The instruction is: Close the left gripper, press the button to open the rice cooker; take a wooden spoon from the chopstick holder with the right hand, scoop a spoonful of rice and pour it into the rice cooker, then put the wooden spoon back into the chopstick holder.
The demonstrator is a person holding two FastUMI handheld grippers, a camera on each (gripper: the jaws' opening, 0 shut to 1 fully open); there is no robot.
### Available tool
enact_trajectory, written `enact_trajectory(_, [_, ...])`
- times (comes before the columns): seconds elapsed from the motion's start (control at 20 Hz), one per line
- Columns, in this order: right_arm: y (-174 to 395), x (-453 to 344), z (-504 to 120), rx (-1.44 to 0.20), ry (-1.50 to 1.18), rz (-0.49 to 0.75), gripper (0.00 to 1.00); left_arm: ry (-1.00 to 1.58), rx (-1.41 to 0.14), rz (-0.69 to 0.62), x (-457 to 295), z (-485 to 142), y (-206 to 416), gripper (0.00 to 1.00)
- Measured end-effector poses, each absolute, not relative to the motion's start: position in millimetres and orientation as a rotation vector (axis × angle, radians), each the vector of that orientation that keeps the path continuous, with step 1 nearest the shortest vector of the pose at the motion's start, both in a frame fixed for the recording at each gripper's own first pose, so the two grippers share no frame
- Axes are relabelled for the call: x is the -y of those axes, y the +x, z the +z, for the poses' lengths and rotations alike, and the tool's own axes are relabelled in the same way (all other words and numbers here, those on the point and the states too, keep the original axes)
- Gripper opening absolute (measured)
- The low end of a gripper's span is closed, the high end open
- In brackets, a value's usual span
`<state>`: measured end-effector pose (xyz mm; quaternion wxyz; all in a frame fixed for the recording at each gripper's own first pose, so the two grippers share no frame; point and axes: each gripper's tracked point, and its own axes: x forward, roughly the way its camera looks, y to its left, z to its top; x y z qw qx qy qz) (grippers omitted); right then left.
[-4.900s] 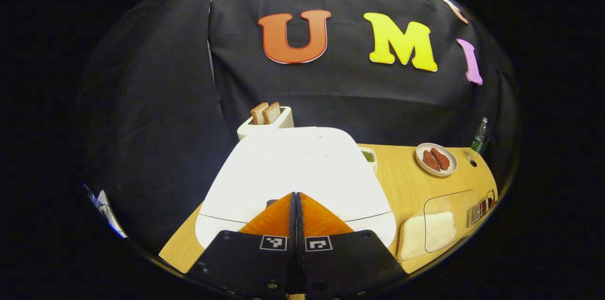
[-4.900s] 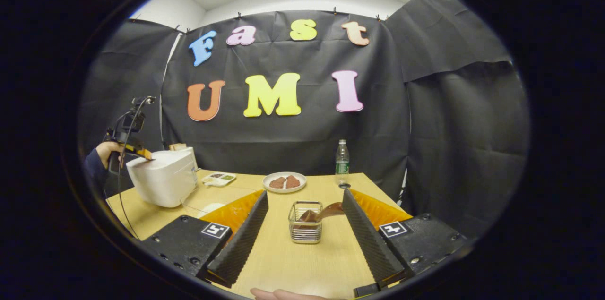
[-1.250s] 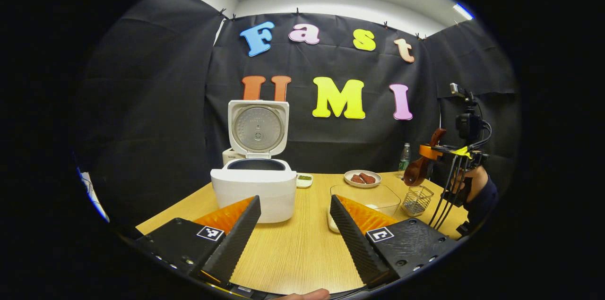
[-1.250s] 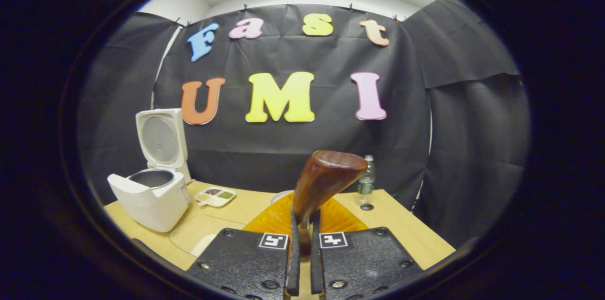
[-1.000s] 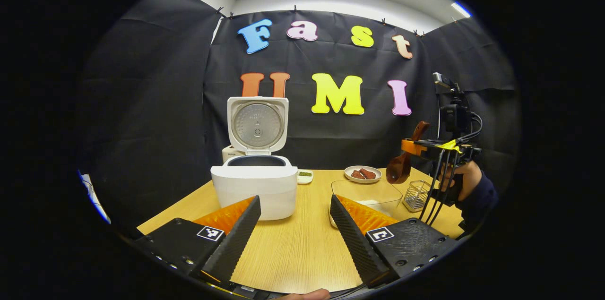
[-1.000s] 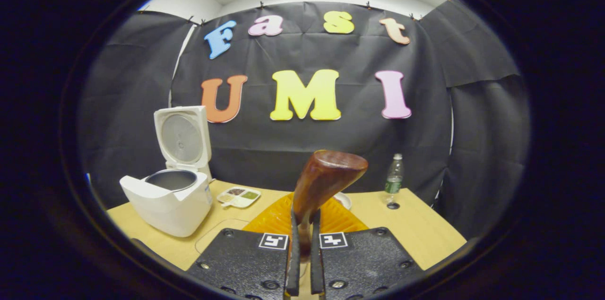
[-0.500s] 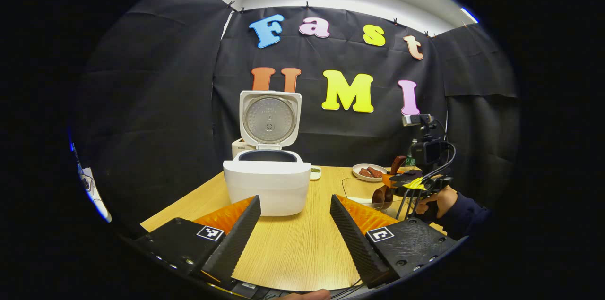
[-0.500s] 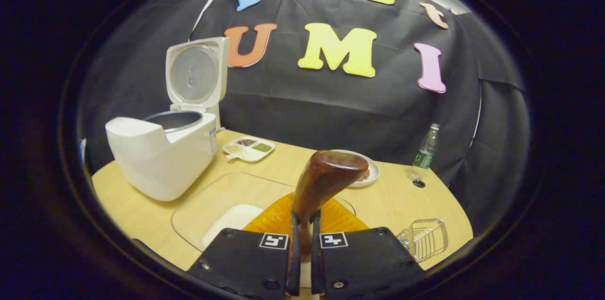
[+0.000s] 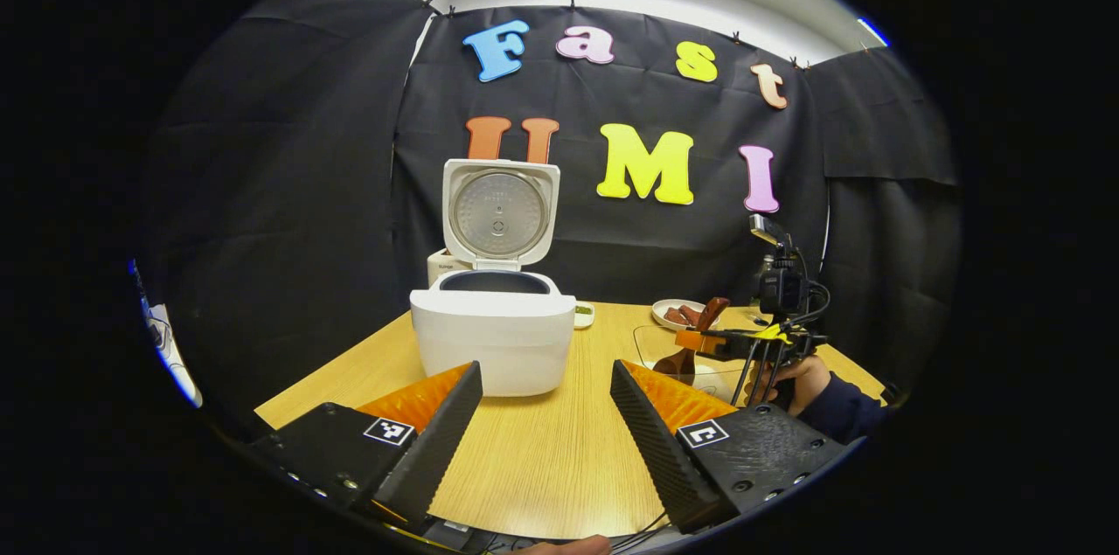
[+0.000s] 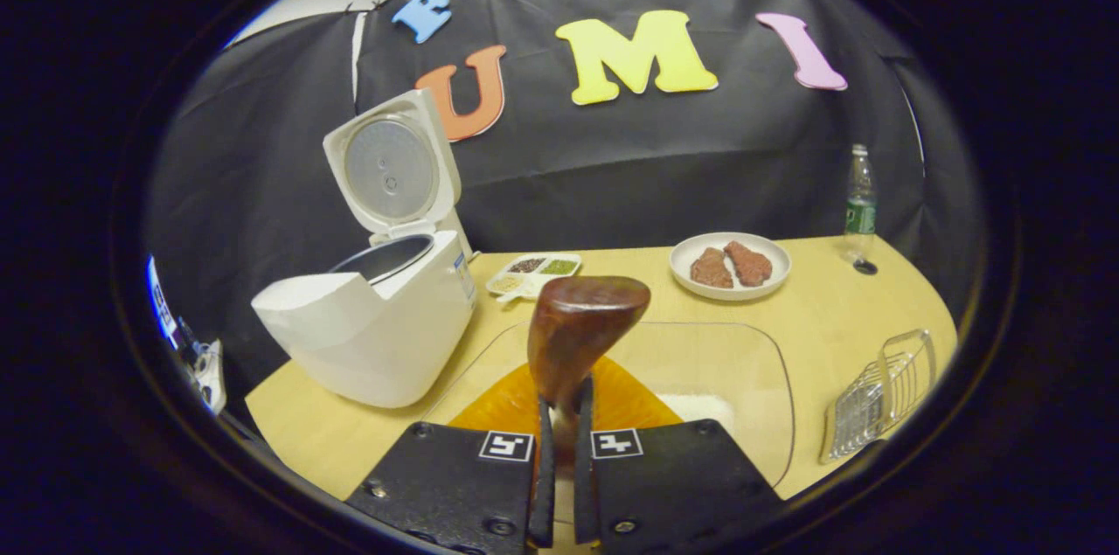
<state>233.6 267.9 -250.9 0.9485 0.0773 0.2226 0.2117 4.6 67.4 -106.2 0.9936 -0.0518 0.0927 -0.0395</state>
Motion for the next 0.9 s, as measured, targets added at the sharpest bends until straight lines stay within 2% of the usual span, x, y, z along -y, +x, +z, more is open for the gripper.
enact_trajectory(0.5, [245.5,-250.6,-255.3,-0.587,0.643,0.43,0.11,-0.09,-0.197,-0.061,-72.3,-108.0,4.9,0.94])
enact_trajectory(0.9, [250.6,-194.7,-221.9,-0.493,0.863,0.367,0.1,-0.103,-0.214,-0.051,-75.9,-113.6,7.0,0.94])
